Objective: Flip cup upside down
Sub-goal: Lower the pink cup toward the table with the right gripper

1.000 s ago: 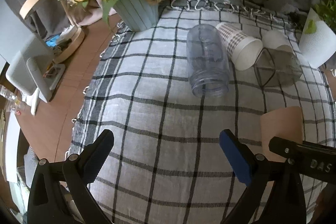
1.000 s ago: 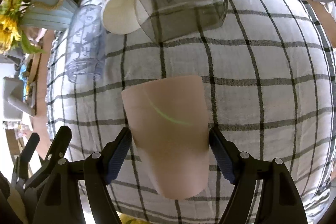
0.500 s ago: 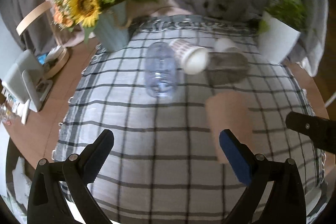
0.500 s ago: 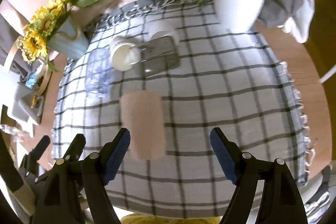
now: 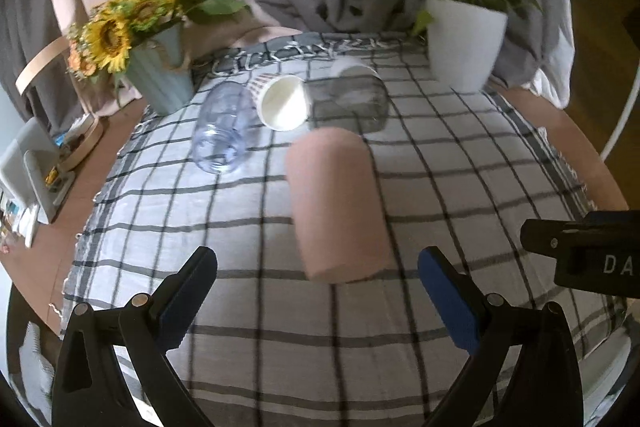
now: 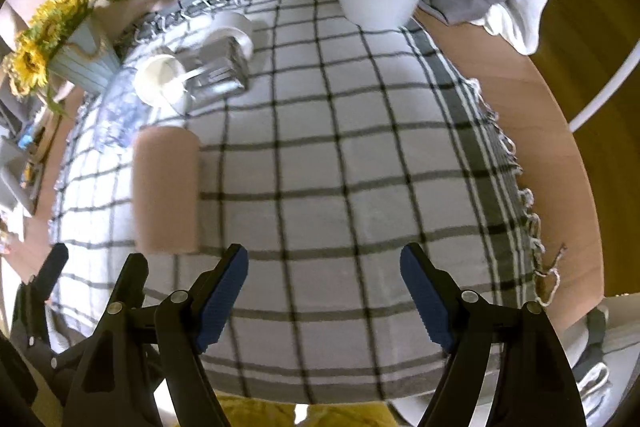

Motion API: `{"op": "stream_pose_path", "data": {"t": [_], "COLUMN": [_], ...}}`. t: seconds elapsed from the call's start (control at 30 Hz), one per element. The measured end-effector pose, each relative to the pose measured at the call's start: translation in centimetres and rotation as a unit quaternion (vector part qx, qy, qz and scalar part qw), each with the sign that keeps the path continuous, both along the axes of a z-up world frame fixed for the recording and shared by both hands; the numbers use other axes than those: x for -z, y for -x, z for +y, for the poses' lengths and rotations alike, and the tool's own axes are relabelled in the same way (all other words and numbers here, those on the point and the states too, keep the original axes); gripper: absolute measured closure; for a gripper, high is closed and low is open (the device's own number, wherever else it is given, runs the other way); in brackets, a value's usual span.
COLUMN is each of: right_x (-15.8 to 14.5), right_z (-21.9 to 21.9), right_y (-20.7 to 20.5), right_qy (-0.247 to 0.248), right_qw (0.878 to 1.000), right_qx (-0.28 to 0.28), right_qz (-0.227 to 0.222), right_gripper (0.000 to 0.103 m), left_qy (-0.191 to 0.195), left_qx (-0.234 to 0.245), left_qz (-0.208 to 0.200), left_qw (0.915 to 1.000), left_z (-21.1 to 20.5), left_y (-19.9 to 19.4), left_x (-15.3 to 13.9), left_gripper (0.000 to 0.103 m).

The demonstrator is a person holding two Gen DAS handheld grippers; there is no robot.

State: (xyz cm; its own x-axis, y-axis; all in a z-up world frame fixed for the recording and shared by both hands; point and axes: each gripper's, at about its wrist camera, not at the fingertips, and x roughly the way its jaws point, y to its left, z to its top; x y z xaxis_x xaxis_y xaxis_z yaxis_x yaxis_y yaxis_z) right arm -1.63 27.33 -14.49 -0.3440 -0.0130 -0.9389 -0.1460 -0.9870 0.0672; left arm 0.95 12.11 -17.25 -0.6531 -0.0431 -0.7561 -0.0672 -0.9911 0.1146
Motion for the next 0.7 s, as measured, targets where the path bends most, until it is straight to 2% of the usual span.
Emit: {"op": "stream_pose_path", "data": {"t": [0.23, 0.43, 0.53, 0.7], "right_x": [1.8, 3.1, 3.4, 4.0], "right_z": [1.4, 1.7, 1.6, 1.6], "right_y": [-0.6, -0.8, -0.9, -0.8], "right_qy": [-0.024, -0.030, -0.034, -0.036], "right_qw": [0.999, 0.999, 0.998, 0.998], "right_qx": [0.007, 0.005, 0.001, -0.003], "right_qz": [-0.025, -0.043, -0.048, -0.057], "right_gripper": [0.025, 0.025, 0.025, 0.025], "left_qy": [0.013, 0.006, 0.004, -0.010], "left_qx": [-0.001, -0.030, -0.037, -0.046], "left_qz": [0.017, 0.040, 0.054, 0.043], "left_qw": [0.9998, 0.9987, 0.9978, 0.9980], "left_z": [1.6, 1.7, 1.7, 1.7], "left_y": [-0.1, 0.6, 0.8, 1.3], "left_x": [2.7, 4.0, 4.4, 5.2], "left_gripper": [0.001, 0.001, 0.005, 0.018]}}
